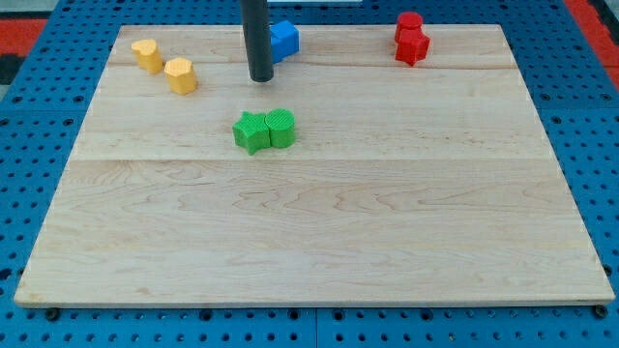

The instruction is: Separate the green blocks

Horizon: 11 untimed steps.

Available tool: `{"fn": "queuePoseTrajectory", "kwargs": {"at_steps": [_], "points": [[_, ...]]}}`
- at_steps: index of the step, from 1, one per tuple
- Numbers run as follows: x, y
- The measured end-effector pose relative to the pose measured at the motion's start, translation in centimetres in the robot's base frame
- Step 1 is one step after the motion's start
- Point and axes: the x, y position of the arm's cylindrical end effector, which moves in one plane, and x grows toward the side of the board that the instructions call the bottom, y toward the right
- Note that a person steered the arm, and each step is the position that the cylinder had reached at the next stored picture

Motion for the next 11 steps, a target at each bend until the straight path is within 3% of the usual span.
{"fn": "queuePoseTrajectory", "kwargs": {"at_steps": [1, 2, 4, 5, 7, 9, 11], "points": [[0.0, 1.0], [0.0, 6.6], [5.8, 8.4], [6.1, 5.6], [7.6, -7.5], [8.2, -3.4], [10.3, -5.1]]}}
